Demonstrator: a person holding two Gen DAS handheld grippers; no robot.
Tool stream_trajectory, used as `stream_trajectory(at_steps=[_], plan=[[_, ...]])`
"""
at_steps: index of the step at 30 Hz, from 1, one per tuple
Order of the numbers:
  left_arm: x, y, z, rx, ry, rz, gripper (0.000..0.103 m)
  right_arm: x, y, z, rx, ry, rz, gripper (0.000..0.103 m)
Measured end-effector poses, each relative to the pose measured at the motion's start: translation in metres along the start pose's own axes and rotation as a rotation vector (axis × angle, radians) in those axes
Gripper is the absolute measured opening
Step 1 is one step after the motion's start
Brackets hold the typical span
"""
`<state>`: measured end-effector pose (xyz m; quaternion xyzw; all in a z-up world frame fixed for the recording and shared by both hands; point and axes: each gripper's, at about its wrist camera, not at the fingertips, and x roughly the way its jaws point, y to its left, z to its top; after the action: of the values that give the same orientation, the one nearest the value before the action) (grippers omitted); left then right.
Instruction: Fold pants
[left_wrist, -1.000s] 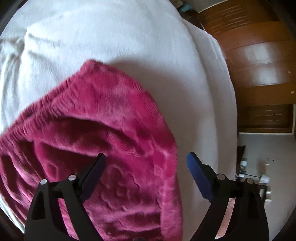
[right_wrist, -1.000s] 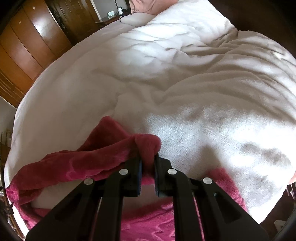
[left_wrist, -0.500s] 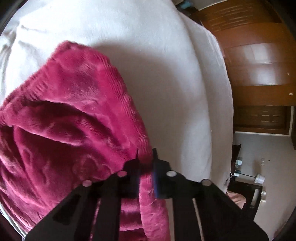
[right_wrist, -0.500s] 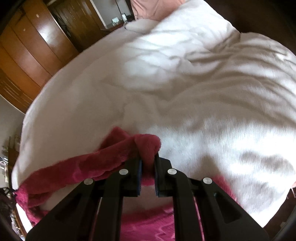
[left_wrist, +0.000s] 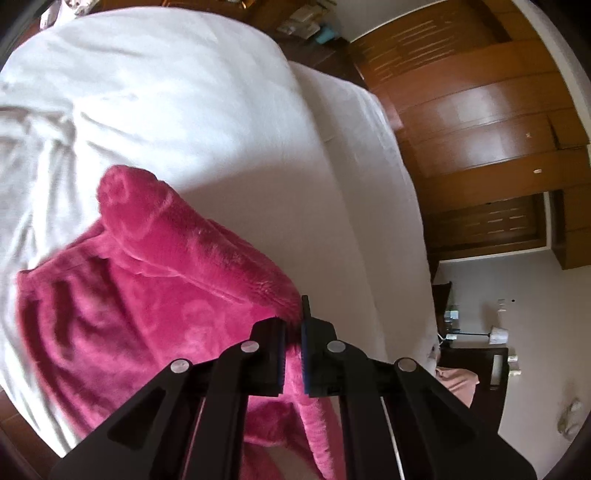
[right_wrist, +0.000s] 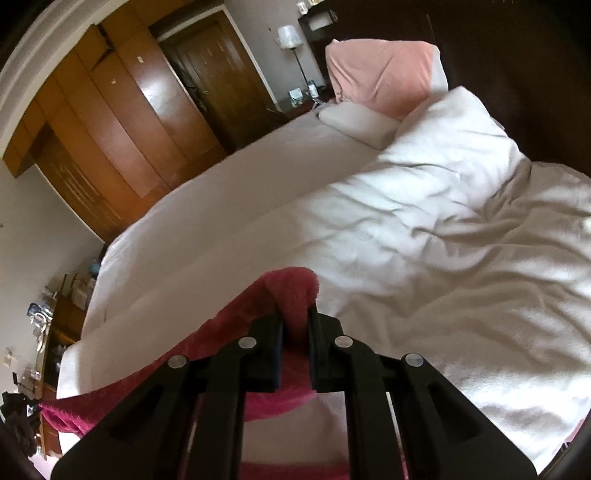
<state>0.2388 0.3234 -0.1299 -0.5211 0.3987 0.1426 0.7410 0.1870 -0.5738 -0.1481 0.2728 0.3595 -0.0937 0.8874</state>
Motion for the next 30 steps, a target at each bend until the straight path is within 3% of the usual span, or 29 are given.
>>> stream_trajectory(at_steps=[6, 12, 19, 26, 30], plan=[[-0.058, 0.048, -0.040, -0.014, -0.013, 0.002, 0.005, -0.052, -0.034, -0.027, 0.018, 0.025, 0.029, 0.010], [-0.091, 0.121, -0.082, 0.020, 0.009, 0.083, 0.005, -0.084, -0.074, -0.085, -0.023, 0.132, 0.017, 0.010], [-0.073, 0.178, -0.112, 0.065, 0.042, 0.264, 0.005, -0.085, -0.114, -0.162, -0.056, 0.281, -0.071, 0.010], [-0.044, 0.206, -0.118, 0.128, 0.088, 0.383, 0.005, -0.084, -0.115, -0.193, -0.129, 0.305, -0.148, 0.010], [-0.023, 0.215, -0.120, 0.212, 0.139, 0.449, 0.006, -0.084, -0.120, -0.206, -0.130, 0.335, -0.200, 0.027]])
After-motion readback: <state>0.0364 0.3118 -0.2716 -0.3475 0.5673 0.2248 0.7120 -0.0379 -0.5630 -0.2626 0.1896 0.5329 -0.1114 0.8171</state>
